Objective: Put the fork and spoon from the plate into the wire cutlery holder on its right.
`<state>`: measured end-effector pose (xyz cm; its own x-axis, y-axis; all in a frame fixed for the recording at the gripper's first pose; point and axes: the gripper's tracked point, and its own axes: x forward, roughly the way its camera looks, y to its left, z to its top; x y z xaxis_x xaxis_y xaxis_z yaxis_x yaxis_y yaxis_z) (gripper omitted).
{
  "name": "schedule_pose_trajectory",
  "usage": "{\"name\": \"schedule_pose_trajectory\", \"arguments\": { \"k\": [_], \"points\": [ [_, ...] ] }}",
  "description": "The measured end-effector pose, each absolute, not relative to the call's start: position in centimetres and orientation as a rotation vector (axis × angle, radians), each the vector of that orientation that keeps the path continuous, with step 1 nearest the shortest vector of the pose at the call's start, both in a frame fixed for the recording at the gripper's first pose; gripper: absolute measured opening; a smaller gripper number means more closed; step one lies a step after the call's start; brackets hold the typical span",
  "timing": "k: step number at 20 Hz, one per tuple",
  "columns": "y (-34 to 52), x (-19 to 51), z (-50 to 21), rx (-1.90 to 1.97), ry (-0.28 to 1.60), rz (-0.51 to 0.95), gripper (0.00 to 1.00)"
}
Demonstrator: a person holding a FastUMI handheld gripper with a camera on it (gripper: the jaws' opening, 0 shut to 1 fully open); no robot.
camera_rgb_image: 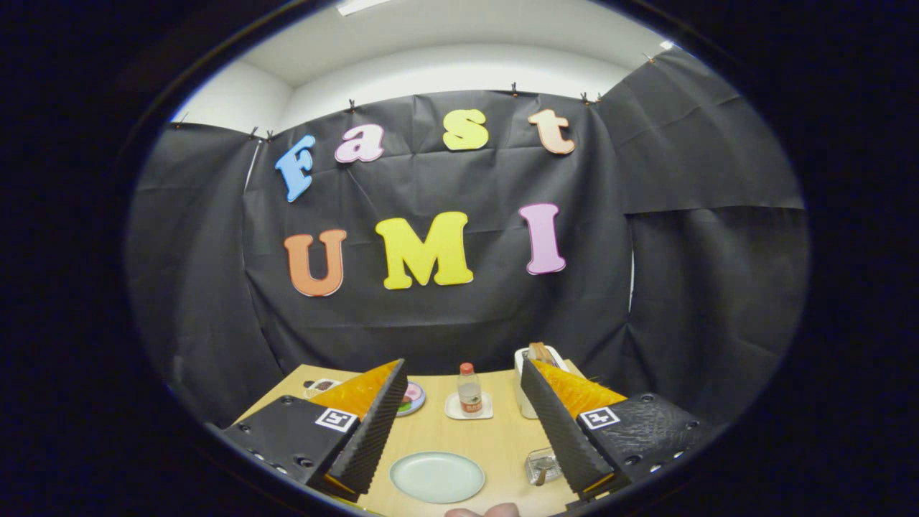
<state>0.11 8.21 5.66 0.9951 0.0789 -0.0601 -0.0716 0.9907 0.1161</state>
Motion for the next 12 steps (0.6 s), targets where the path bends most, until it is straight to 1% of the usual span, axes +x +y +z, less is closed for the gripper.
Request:
{"name": "schedule_pose_trajectory", "arguments": {
  "k": [12],
  "points": [
    [7.6,0.1,6.8,0.124,0.025,0.076,0.96]
  ]
}}
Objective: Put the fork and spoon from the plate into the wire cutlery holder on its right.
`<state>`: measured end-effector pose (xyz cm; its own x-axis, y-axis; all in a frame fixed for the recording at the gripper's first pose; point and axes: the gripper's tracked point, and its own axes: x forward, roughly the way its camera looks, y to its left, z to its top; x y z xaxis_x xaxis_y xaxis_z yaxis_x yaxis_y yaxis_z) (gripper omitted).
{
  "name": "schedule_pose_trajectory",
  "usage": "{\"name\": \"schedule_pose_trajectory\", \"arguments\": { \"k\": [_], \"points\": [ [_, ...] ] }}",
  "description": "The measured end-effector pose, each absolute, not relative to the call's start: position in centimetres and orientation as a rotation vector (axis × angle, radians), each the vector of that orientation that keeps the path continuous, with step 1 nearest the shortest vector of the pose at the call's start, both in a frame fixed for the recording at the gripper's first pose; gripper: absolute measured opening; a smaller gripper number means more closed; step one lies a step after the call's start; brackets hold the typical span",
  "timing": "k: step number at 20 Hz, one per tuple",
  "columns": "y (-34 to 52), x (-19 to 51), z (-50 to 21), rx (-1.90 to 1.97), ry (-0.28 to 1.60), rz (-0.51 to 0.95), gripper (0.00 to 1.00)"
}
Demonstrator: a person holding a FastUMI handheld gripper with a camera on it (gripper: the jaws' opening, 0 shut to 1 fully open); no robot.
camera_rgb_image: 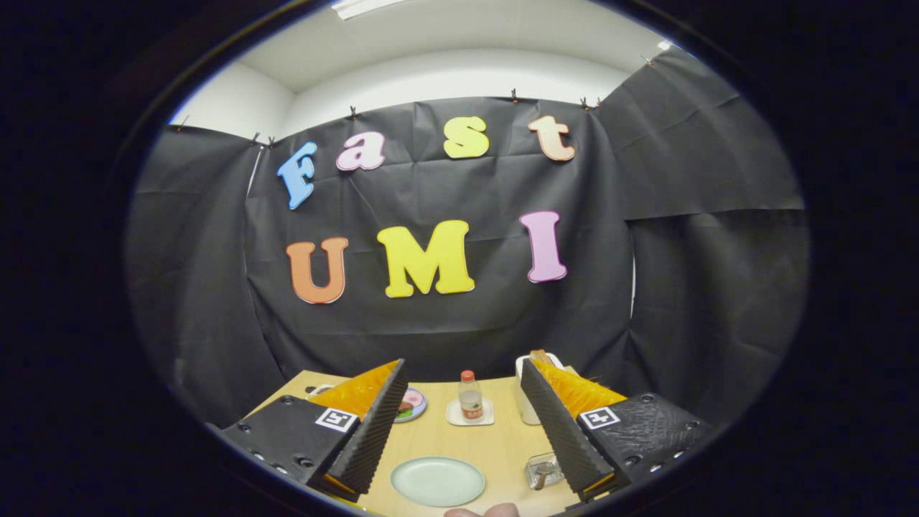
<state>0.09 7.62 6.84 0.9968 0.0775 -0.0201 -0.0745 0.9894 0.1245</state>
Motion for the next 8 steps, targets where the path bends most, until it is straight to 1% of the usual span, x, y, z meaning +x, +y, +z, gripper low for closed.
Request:
{"name": "schedule_pose_trajectory", "arguments": {
  "k": [8],
  "points": [
    [7.2,0.05,7.06,0.124,0.007,0.082,0.96]
  ]
}}
